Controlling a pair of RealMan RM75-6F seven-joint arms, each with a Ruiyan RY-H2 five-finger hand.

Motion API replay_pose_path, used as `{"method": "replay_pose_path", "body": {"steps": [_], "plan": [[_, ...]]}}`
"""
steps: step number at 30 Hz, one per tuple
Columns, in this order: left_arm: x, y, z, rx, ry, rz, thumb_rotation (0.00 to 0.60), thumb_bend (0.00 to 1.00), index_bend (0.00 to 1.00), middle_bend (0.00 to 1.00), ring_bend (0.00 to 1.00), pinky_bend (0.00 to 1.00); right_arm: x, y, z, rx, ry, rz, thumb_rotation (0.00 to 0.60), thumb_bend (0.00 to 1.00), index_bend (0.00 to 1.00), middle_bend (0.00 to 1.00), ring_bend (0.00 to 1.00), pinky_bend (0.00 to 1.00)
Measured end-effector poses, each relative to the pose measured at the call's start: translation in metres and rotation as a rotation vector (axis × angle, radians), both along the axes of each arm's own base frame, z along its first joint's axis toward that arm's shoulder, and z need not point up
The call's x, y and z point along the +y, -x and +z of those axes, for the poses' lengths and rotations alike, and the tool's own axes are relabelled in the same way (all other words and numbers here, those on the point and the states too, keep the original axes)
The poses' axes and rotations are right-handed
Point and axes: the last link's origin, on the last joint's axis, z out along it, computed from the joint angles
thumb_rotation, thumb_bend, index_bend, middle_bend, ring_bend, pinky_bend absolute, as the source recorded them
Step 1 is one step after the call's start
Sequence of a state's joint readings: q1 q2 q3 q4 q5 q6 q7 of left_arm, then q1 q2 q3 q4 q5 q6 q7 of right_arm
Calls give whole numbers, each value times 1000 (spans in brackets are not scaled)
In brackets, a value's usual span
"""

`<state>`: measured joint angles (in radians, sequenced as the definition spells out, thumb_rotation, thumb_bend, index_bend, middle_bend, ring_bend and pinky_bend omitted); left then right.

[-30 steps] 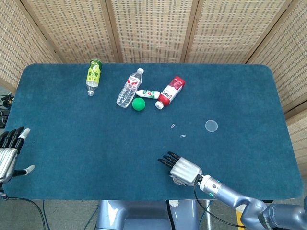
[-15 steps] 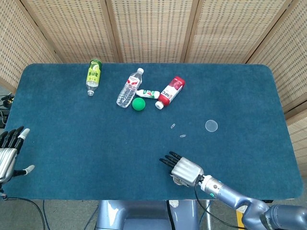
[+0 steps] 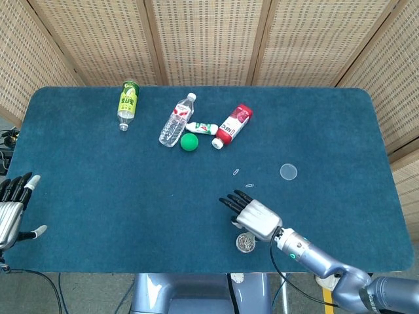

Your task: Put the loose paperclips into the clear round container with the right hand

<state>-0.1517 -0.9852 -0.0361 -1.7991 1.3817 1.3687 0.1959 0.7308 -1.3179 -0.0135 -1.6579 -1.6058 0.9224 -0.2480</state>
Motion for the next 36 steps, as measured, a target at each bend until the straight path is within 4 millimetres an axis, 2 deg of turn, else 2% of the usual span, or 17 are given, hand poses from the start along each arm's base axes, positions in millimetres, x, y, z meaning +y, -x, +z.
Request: {"method": "replay_pose_path", "body": {"steps": [4,11,16,20,23,29,32,33,34,36], "plan": [[0,0,0,2,1,-1,600,0,0,0,0,0,-19,-3,8,-18,51,-30,600,221,531,0,0,0],[2,2,-1,4,1,10,600,0,0,0,0,0,-72,-1,13,-18,158,-162,600,224,493,0,0,0],[5,4,-1,4,1,23,600,0,0,0,0,0,-105,-4,1,-13,185,-258,600,224,462,0,0,0],[7,7,0,2,-1,36,600,0,0,0,0,0,-119,-9,-14,-6,187,-295,600,232,429,0,0,0],[9,9,0,0,0,45,600,0,0,0,0,0,-127,-12,-23,-3,187,-326,600,313,411,9,0,0],[12,12,0,-1,0,60,600,0,0,0,0,0,-138,-17,-38,-1,180,-391,600,361,396,171,1,0],[13,13,-1,-1,2,64,600,0,0,0,0,0,-142,-19,-41,14,194,-389,600,444,396,316,127,9],[13,13,-1,0,3,65,600,0,0,0,0,0,-142,-20,-42,19,197,-386,600,472,396,357,174,34],[13,13,-1,0,4,65,600,0,0,0,0,0,-142,-20,-42,24,201,-383,600,513,396,413,230,102],[13,13,-1,0,3,65,600,0,0,0,0,0,-144,-19,-44,45,214,-373,600,593,396,491,317,283]]}}
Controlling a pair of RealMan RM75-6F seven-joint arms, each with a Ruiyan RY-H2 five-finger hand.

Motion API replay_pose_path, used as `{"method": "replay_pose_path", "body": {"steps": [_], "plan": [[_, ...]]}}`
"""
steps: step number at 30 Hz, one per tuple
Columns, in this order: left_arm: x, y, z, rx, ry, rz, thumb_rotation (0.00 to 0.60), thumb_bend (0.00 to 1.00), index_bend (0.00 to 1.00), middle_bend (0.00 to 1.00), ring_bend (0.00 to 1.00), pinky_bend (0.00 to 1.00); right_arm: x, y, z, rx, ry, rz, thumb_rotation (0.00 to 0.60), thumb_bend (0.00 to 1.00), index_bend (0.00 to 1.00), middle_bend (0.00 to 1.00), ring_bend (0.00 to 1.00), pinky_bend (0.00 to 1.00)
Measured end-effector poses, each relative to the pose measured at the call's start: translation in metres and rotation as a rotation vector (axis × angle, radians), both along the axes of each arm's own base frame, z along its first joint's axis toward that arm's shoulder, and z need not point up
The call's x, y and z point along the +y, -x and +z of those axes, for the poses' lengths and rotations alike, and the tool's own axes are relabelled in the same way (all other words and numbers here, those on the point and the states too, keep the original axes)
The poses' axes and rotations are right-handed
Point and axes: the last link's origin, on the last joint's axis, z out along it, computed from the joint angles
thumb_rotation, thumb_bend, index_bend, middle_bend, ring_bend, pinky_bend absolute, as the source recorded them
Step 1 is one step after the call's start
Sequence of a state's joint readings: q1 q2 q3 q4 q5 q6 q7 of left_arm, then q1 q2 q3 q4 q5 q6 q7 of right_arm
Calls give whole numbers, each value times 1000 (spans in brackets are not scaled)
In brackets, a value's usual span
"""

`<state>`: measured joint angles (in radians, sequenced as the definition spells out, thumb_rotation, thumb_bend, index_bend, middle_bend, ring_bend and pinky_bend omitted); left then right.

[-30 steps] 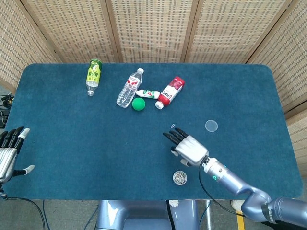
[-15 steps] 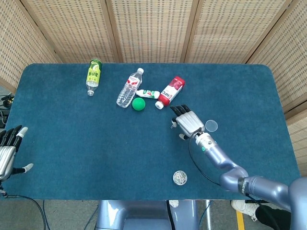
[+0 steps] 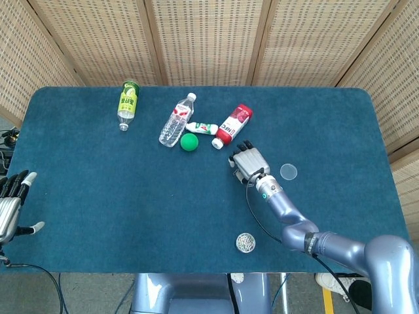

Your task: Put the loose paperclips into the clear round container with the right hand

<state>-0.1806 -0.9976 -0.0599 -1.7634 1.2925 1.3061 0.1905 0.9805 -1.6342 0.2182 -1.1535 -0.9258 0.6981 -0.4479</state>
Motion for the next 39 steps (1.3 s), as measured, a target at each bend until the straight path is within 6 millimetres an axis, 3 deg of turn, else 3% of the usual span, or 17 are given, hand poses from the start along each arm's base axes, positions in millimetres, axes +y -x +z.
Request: {"method": "replay_pose_path", "body": {"steps": [2,7,39], "plan": [[0,0,0,0,-2,0,600,0,0,0,0,0,-1,1,-3,24,6,7,600,680,395,535,383,452],[0,0,0,1,-1,1,600,0,0,0,0,0,-2,3,-9,57,9,11,600,823,396,576,432,549],[3,4,-2,2,5,20,600,0,0,0,0,0,-6,7,-36,240,-6,1,600,845,395,591,442,558]]}}
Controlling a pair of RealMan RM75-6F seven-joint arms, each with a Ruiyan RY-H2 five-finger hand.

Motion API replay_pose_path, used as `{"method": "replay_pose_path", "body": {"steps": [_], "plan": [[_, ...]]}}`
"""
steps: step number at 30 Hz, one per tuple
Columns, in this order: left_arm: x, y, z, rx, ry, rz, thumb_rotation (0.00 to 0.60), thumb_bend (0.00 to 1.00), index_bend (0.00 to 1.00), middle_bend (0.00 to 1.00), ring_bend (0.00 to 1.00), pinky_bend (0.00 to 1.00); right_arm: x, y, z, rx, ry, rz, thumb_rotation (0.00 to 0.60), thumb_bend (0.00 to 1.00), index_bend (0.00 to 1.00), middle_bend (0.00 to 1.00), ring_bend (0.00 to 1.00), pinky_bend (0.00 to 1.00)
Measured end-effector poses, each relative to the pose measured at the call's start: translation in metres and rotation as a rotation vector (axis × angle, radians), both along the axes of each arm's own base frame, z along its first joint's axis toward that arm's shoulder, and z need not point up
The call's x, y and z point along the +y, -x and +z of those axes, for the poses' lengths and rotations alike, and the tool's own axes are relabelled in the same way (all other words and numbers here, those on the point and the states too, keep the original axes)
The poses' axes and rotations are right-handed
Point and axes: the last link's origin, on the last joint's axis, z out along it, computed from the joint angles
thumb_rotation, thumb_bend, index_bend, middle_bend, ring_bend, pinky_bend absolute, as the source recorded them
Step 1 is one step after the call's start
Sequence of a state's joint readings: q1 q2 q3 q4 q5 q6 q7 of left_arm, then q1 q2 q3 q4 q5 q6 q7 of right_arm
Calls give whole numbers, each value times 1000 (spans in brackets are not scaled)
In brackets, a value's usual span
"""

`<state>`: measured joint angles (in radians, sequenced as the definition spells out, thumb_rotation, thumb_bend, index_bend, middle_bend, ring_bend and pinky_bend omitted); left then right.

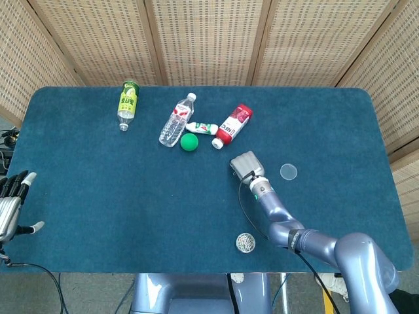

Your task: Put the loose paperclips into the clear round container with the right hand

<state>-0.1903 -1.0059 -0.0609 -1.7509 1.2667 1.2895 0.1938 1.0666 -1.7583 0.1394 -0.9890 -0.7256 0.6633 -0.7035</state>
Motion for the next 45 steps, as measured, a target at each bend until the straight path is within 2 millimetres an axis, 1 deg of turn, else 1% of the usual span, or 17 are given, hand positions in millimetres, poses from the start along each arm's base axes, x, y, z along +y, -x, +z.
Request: {"method": "replay_pose_path", "body": {"steps": [11,21,22,24,25,26,27,28,29,31,34,36,40,45], "plan": [[-2,-2,-1,1,3,-7,600,0,0,0,0,0,10,5,8,59,-20,-26,600,859,393,598,449,563],[-2,-2,-1,1,3,-10,600,0,0,0,0,0,17,-1,17,75,-17,-6,600,859,393,598,449,570],[-2,-3,0,1,2,-11,600,0,0,0,0,0,18,-1,17,76,-17,-4,600,837,393,597,449,569],[-2,-2,0,-1,-2,-10,600,0,0,0,0,0,18,-4,19,73,-9,10,600,665,393,551,420,523],[-2,-2,1,-1,-3,-10,600,0,0,0,0,0,18,-4,20,71,0,21,600,501,390,479,355,447],[-2,-2,1,-1,-2,-11,600,0,0,0,0,0,17,-6,22,65,14,40,600,402,388,416,294,373],[-2,-2,1,-1,-1,-12,600,0,0,0,0,0,17,-7,23,58,25,57,600,286,384,319,185,256],[-2,-3,1,0,0,-13,600,0,0,0,0,0,17,-8,25,48,37,77,600,221,382,235,89,150],[-3,-3,0,1,0,-13,600,0,0,0,0,0,16,-9,26,31,51,104,600,179,382,174,30,72],[-3,-3,0,2,1,-13,600,0,0,0,0,0,16,-11,29,-2,69,142,600,144,382,106,0,10],[-3,-3,0,2,2,-13,600,0,0,0,0,0,15,-11,32,-68,84,177,600,97,382,54,0,0],[-3,-3,-1,3,3,-13,600,0,0,0,0,0,14,-9,34,-107,89,187,600,80,382,44,0,0],[-3,-3,-1,4,3,-13,600,0,0,0,0,0,11,-3,36,-143,100,192,600,92,381,41,0,0],[-2,-3,-1,5,5,-10,600,0,0,0,0,0,9,0,31,-175,95,184,600,108,402,42,0,0]]}}
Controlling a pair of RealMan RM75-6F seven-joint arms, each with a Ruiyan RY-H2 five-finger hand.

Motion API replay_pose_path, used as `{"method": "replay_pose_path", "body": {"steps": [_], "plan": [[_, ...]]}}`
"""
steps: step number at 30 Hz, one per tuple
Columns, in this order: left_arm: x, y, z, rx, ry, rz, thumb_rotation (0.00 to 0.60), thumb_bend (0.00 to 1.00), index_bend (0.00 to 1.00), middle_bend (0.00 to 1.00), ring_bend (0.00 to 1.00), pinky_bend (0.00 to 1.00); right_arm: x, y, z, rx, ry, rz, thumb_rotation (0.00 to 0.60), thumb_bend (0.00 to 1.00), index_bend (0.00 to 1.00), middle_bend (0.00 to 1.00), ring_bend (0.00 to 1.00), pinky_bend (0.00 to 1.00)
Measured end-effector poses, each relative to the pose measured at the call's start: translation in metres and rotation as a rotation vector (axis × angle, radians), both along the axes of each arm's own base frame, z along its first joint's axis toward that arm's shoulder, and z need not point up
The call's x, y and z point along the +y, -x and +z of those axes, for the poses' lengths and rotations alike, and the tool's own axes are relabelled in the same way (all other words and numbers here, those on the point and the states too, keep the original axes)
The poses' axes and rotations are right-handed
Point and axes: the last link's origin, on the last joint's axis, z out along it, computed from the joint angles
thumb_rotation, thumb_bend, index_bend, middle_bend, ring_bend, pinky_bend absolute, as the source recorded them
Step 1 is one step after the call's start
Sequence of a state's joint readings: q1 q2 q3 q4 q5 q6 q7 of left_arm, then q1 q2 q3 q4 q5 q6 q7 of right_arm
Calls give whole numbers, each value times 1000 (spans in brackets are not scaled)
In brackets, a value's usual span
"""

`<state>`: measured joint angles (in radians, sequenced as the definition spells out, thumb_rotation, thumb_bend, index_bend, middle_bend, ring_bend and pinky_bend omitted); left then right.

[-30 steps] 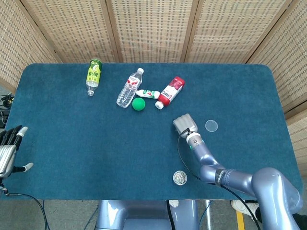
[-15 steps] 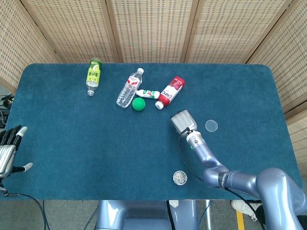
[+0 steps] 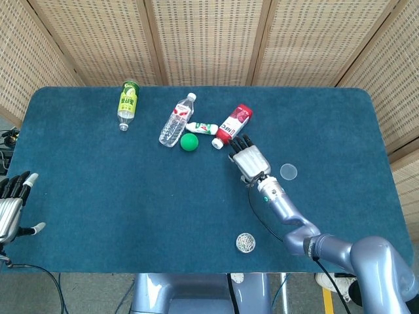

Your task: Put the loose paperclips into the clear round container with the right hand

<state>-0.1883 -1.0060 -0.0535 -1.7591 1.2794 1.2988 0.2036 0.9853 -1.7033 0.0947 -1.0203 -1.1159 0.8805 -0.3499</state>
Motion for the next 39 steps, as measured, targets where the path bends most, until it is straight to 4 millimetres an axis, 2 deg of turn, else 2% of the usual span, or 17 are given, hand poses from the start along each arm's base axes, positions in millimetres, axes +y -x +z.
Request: {"method": "replay_pose_path", "body": {"steps": [4,20,25,39], "plan": [[1,1,0,1,-1,4,600,0,0,0,0,0,-2,0,-6,-13,-5,-1,600,189,436,41,0,0],[3,2,-2,4,4,10,600,0,0,0,0,0,-4,7,-32,10,-64,-16,600,320,500,41,0,0],[3,3,-2,3,4,12,600,0,0,0,0,0,-4,8,-34,17,-78,-22,600,365,500,41,0,0],[2,2,-3,5,7,9,600,0,0,0,0,0,-3,19,-24,112,-119,-1,600,366,500,41,0,0]]}}
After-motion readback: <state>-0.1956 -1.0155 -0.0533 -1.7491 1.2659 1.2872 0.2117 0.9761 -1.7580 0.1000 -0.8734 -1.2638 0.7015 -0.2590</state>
